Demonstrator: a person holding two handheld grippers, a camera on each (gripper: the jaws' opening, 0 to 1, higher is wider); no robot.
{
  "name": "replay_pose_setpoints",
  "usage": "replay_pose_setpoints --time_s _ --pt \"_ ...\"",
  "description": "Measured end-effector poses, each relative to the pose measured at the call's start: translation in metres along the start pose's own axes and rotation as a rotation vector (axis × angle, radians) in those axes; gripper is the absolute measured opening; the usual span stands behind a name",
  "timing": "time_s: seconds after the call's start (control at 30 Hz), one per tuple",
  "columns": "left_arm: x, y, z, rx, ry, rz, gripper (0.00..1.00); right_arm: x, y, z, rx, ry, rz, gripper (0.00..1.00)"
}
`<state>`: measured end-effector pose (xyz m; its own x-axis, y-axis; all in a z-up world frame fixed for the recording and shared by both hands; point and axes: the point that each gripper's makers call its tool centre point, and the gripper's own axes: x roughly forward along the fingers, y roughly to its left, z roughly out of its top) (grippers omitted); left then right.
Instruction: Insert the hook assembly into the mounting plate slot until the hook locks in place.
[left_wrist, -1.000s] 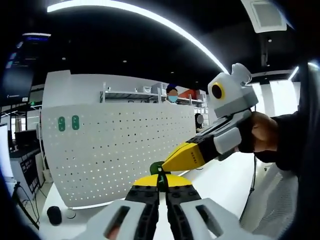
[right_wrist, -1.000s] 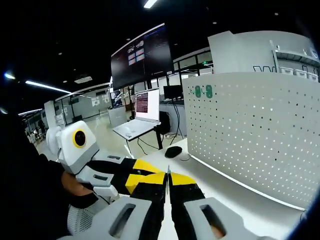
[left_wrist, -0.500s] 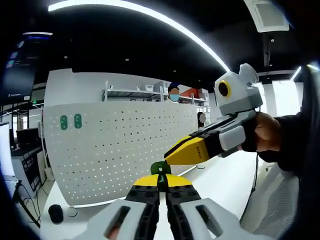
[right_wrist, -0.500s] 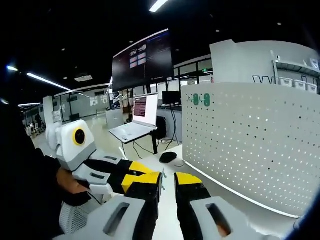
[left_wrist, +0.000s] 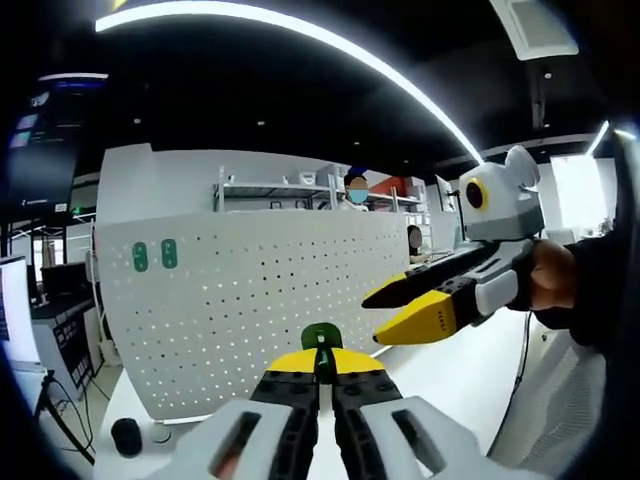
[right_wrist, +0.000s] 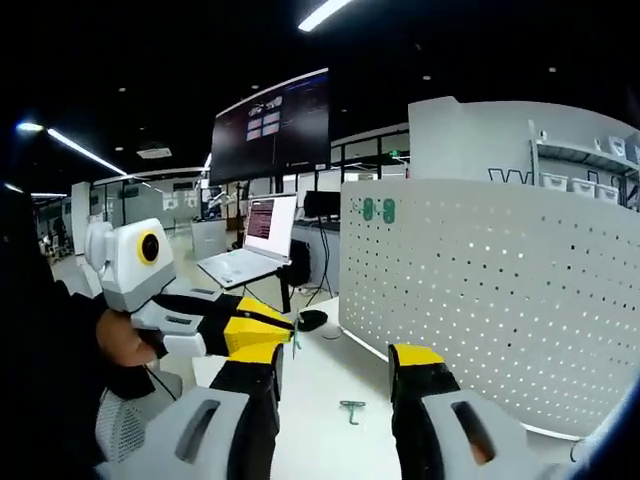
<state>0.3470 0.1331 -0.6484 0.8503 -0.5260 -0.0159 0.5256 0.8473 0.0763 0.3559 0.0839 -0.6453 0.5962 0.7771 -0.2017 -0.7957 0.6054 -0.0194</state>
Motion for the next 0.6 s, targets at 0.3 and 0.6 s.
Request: replay_pose_setpoints --time_s 0.3,0.6 --pt "0.006 0.013 0.014 0.009 -0.022 0.035 0.03 -0.007 -0.007 -0.005 -0.021 0.005 -0.039 0.55" --pt "0.019 0.030 0.029 0.014 -0.033 0.074 0.03 -0.012 -0.012 -0.012 -0.007 0.005 -0.056 0.63"
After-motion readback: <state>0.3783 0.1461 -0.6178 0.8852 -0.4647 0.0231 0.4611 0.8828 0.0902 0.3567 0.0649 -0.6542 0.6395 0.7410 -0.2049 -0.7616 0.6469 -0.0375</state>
